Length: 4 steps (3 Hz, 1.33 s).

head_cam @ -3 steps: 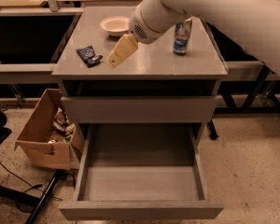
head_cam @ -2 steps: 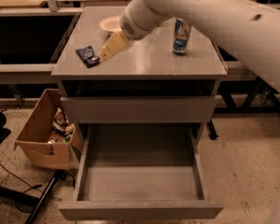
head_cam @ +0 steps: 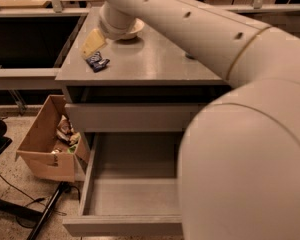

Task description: Place rxbar blueberry into middle drawer

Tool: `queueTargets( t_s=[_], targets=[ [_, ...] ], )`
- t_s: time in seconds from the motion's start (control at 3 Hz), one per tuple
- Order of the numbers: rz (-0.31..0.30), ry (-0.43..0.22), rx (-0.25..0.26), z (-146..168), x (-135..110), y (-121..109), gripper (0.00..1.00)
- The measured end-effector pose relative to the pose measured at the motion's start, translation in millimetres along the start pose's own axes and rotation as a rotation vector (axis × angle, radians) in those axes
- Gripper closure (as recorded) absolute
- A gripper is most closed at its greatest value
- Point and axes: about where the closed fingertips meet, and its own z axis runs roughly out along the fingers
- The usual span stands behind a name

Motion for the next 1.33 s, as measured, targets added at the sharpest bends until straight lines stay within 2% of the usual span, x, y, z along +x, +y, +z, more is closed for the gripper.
queueTargets(
  t_s=[0.33, 1.0, 1.33],
  targets=[
    [0.055, 0.058, -0.014, 33, -5, 15, 0.00],
    [0.131, 0.159, -0.026, 84, 11, 21, 0.00],
    [0.139, 0.176, -0.059, 102, 13, 31, 0.19]
  ],
)
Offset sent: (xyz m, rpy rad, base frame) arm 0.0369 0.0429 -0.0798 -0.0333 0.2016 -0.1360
